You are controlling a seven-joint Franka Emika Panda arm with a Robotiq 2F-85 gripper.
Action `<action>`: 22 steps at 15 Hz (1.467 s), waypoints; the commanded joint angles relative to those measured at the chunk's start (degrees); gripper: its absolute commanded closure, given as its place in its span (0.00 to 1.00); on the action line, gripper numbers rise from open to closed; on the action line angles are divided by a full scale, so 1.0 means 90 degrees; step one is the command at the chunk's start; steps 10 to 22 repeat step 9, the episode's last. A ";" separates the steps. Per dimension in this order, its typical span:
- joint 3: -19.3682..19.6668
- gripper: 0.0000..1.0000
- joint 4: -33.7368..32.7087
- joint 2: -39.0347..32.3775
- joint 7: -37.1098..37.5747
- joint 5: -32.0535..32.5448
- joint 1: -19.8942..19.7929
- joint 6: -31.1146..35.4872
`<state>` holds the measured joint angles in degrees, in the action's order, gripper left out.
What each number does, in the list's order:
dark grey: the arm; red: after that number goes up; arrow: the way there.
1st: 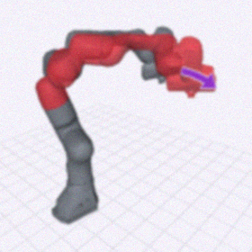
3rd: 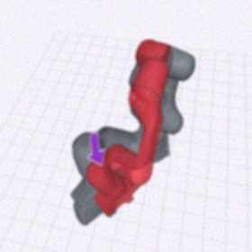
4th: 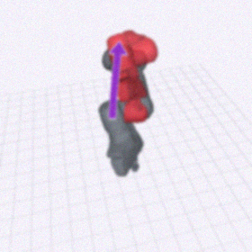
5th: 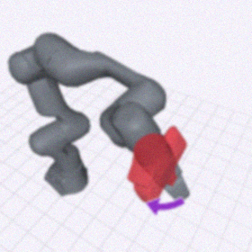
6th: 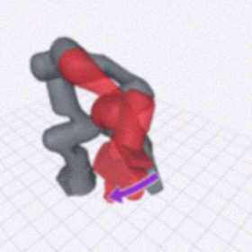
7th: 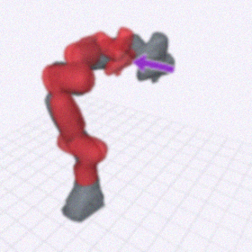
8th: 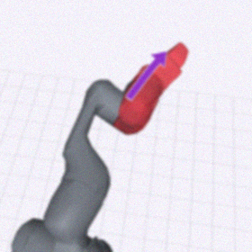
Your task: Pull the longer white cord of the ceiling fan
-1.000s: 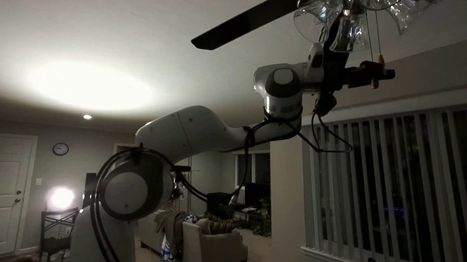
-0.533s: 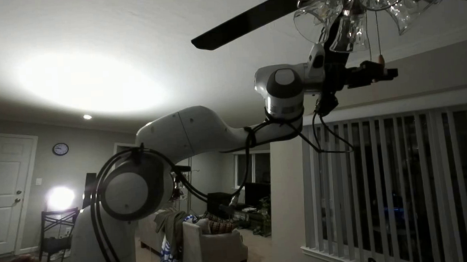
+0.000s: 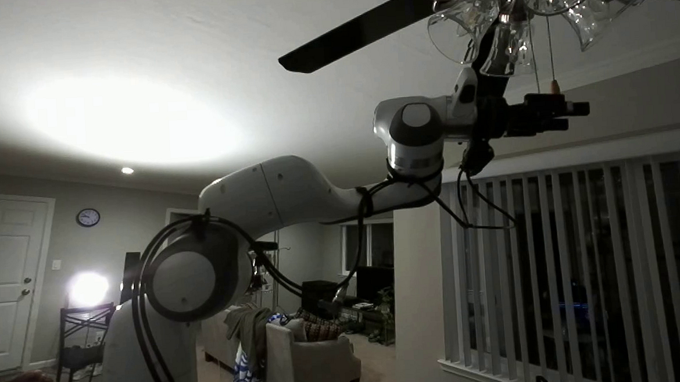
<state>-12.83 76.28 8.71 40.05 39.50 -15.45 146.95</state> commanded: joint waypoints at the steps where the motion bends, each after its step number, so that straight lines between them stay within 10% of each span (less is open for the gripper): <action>1: 0.0030 0.01 0.0318 0.0211 -0.0310 0.0084 -0.0023 -0.0354; 22: 0.0022 0.00 0.0139 0.0027 -0.0256 0.0001 -0.0003 -0.0368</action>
